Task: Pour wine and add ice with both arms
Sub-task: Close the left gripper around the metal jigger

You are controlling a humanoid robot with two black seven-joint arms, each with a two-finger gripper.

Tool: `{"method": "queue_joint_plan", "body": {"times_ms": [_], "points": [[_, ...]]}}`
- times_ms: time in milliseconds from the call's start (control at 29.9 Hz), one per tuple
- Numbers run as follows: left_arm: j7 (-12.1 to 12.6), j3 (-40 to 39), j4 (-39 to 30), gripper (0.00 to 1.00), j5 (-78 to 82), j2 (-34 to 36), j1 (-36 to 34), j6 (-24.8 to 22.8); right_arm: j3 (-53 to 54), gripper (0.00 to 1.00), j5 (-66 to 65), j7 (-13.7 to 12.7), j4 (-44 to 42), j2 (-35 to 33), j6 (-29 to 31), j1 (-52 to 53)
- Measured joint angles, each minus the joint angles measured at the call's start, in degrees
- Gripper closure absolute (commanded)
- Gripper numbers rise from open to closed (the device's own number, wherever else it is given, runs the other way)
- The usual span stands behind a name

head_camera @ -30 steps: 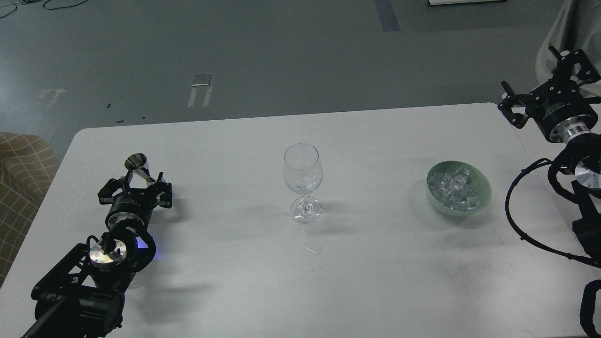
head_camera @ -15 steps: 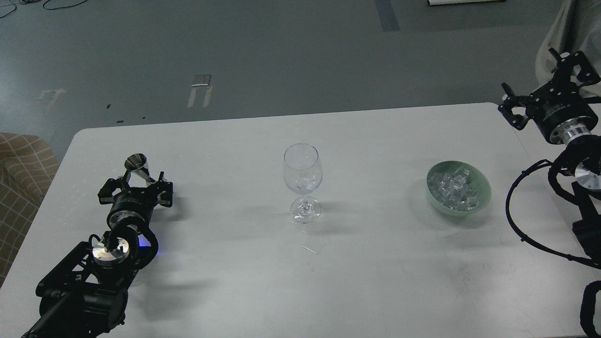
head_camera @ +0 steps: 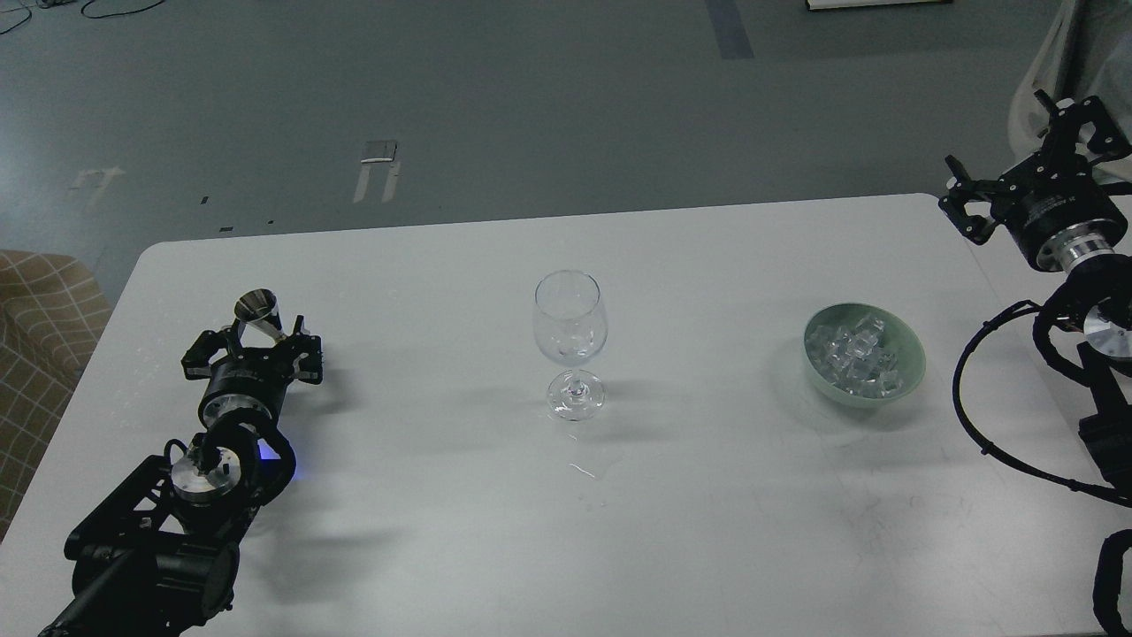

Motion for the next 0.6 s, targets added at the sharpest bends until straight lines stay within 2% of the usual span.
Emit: {"method": "queue_joint_plan", "body": {"times_ms": [267,334,601], "points": [[0.14,-0.1,0.61,0.51,-0.01,-0.08,0.08,-2.74,-0.06,0.0,0.08,0.0,-0.03,-0.91,0.0,0.08],[0.19,-0.1,1.16,0.61,0.0,-0.17,0.08,-3.37,-0.07,0.0,0.09,0.0,-0.03,-1.11,0.0,0.18],[1.22,0.06,4.22,0.64,0.3,-1.91,0.08,-7.57,-0.07,0.0,0.09,0.0,-0.03,-1.37,0.0,0.46]]}}
